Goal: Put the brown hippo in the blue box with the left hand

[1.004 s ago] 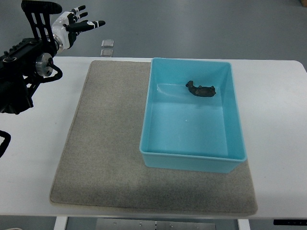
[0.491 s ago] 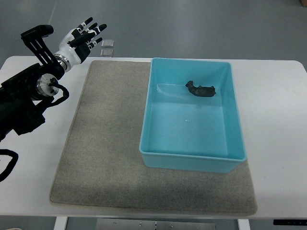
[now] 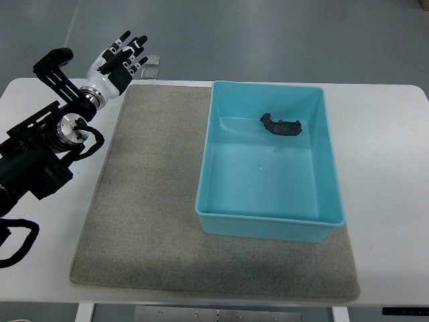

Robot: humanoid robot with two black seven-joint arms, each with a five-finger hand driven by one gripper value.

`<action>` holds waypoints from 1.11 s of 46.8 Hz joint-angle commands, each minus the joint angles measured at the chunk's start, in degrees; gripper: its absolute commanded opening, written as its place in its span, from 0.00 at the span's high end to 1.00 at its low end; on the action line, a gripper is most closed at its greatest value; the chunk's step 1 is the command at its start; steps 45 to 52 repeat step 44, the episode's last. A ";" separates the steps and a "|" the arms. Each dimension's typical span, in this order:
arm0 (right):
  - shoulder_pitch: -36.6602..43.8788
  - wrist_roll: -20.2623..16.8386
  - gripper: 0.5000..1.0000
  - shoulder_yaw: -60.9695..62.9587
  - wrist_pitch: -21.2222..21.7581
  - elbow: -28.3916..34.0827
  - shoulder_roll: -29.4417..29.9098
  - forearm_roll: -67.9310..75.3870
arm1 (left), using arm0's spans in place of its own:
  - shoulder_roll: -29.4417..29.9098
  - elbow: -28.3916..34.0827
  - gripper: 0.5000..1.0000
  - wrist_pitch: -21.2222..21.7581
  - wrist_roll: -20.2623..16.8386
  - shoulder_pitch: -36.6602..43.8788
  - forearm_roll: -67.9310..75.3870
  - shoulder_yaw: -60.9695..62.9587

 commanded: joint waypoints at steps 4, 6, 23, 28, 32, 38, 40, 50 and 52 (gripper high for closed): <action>0.00 0.00 0.13 0.00 0.00 0.01 0.00 0.00 | 0.17 0.01 0.01 -0.09 0.01 -0.16 0.09 -0.45; 0.00 0.00 0.13 0.00 0.00 0.01 0.00 0.00 | 0.35 0.01 0.01 -0.17 0.01 -0.16 0.09 -0.54; 0.00 0.00 0.13 0.00 0.00 0.01 0.00 0.00 | 0.70 0.36 0.01 -1.32 0.01 -0.60 0.18 -0.45; 0.00 0.00 0.13 0.00 0.00 0.01 0.00 0.00 | 0.70 0.54 0.01 -1.14 0.01 -0.87 0.18 -0.54; 0.00 0.00 0.13 0.00 0.00 0.01 0.00 0.00 | 0.53 0.45 0.01 -0.97 0.01 -0.87 0.18 -0.54; 0.00 0.00 0.13 -0.18 0.61 0.18 0.00 -0.44 | 0.61 0.54 0.01 -0.88 0.01 -0.95 0.18 -0.54; 0.00 0.09 0.13 -0.09 0.88 0.27 0.00 -0.44 | 0.61 0.45 0.01 -0.97 0.01 -0.95 0.18 -0.54; 0.35 0.09 0.13 -0.09 0.71 0.18 0.00 -0.53 | 0.53 0.45 0.01 -0.97 0.01 -1.13 0.18 -0.54; 0.35 0.09 0.13 -0.09 0.71 0.18 0.00 -0.53 | 0.53 0.45 0.01 -0.97 0.01 -1.13 0.18 -0.54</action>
